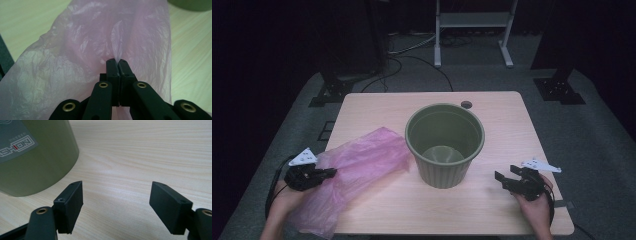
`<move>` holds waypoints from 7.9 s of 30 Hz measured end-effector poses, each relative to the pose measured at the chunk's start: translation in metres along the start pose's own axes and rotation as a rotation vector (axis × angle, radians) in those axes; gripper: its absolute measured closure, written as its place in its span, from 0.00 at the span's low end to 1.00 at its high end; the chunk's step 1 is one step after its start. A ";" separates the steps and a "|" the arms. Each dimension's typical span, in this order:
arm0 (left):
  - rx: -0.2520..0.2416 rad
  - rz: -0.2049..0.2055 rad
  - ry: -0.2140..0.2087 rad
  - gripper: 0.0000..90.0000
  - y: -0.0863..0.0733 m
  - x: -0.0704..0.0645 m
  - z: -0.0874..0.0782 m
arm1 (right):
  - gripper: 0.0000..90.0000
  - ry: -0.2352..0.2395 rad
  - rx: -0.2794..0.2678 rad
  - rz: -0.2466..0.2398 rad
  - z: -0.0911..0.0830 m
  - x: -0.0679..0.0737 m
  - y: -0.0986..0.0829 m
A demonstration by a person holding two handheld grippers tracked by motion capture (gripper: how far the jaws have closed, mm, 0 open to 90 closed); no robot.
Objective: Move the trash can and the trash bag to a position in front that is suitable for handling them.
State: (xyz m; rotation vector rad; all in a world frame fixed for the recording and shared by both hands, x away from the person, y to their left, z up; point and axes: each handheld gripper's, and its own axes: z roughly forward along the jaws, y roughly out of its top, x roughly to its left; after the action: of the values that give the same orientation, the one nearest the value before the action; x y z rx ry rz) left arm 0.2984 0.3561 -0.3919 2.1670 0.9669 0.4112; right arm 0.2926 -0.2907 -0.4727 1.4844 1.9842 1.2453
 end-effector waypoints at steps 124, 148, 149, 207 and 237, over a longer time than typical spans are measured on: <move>0.009 0.458 -0.250 0.99 0.265 -0.096 -0.034 | 0.29 -0.006 -0.027 0.003 -0.009 -0.009 0.004; 0.121 0.502 -0.330 0.98 0.283 -0.129 0.063 | 0.29 0.007 -0.032 0.006 -0.011 -0.011 0.003; 0.121 0.496 -0.339 0.98 0.282 -0.130 0.066 | 0.29 0.008 -0.032 0.006 -0.011 -0.011 0.003; -0.144 0.197 -0.303 0.29 0.146 -0.035 -0.036 | 0.21 0.549 0.129 -0.668 0.026 0.212 0.232; -0.122 0.151 -0.353 0.26 0.132 -0.036 -0.002 | 0.98 0.438 0.031 -0.442 0.005 0.132 0.223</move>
State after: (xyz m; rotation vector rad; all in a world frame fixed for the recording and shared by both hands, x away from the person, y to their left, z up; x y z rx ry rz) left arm 0.3415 0.2687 -0.2951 2.1145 0.5710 0.1445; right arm 0.3751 -0.1566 -0.2660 0.7505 2.4393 1.4189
